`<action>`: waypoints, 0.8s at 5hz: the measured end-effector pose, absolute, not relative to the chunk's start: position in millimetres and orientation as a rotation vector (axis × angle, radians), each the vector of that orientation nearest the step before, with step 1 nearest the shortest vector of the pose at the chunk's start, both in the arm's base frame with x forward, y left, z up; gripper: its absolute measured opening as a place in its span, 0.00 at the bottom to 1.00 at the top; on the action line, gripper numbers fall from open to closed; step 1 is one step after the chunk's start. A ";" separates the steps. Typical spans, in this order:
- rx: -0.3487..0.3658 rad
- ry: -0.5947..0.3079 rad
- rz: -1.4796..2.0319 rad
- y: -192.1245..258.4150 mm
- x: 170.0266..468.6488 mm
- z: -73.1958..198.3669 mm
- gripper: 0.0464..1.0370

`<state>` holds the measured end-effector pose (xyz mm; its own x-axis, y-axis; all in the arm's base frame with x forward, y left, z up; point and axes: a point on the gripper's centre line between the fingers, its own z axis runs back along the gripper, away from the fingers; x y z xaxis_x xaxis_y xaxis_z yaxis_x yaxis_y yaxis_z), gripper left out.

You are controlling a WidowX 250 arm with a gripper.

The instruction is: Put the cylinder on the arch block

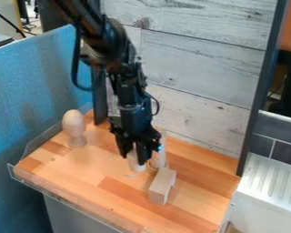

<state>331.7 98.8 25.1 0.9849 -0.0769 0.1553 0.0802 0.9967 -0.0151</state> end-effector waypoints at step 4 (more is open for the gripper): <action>-0.043 -0.170 -0.124 68.5 345.5 13.9 0.49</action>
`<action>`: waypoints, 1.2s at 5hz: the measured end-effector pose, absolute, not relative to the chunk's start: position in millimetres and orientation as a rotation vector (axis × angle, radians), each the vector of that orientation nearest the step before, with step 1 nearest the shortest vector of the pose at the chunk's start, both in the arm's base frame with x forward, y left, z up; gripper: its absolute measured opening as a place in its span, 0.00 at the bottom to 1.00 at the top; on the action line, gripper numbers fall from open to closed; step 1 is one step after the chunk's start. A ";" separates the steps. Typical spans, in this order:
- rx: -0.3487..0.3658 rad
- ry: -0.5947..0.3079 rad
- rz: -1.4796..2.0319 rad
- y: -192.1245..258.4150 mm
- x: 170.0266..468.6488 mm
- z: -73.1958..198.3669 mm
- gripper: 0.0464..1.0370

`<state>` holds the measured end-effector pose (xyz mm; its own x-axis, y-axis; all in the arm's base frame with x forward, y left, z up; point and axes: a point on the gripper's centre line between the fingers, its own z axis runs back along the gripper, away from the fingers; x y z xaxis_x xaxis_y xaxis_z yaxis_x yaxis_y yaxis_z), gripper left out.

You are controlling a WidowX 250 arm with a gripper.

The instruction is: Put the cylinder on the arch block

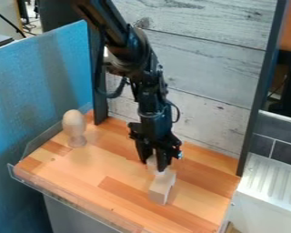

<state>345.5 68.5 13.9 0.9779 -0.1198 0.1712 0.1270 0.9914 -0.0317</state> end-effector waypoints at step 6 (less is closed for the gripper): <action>-0.061 -0.217 -0.139 57.6 336.6 16.6 0.97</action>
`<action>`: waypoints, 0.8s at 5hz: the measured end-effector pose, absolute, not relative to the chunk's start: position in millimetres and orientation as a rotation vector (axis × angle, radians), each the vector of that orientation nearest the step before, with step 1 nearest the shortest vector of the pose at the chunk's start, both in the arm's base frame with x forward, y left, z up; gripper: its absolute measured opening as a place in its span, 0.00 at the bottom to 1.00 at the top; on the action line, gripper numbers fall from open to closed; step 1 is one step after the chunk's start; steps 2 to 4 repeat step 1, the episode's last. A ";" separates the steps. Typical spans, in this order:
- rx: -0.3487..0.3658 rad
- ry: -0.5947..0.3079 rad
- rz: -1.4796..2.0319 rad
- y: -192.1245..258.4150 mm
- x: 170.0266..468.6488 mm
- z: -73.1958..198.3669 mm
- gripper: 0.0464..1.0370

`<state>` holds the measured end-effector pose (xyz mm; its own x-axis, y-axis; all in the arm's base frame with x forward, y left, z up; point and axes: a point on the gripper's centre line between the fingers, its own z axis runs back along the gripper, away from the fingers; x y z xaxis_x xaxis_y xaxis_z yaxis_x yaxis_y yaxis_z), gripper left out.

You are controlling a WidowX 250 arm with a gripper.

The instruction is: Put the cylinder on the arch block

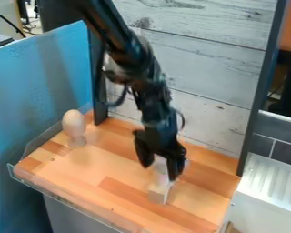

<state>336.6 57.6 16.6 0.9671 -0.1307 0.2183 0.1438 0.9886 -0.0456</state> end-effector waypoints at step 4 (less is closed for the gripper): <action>-0.106 -0.283 -0.082 80.0 326.6 62.5 0.96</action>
